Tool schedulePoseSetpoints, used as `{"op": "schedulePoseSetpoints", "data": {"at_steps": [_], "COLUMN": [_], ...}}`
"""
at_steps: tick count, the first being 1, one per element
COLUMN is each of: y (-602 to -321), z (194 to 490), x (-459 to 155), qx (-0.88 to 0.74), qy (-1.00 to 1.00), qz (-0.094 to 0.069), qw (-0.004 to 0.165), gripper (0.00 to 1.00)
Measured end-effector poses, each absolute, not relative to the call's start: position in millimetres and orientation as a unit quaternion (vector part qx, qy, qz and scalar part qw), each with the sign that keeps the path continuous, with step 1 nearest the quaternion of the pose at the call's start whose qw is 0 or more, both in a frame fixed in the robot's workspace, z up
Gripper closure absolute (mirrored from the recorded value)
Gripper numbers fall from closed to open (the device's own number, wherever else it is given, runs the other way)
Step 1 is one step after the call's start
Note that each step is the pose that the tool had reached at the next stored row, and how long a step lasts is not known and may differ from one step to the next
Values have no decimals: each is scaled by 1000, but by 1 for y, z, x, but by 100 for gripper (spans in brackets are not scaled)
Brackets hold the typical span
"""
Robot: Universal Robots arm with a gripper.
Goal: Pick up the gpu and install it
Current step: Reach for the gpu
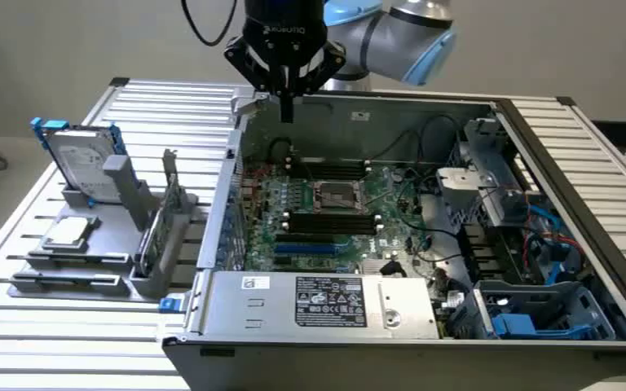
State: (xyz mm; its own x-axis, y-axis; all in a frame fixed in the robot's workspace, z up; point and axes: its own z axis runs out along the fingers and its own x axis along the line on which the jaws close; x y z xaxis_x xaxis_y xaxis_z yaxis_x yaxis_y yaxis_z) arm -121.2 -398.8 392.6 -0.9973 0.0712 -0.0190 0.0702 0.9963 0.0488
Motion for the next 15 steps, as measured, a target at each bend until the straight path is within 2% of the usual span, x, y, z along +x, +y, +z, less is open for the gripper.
{"op": "schedulePoseSetpoints", "data": {"at_steps": [15], "y": [-399], "z": [393], "x": [-124], "qx": [35], "qy": [999], "qz": [24], "qw": [10], "gripper": [89]}}
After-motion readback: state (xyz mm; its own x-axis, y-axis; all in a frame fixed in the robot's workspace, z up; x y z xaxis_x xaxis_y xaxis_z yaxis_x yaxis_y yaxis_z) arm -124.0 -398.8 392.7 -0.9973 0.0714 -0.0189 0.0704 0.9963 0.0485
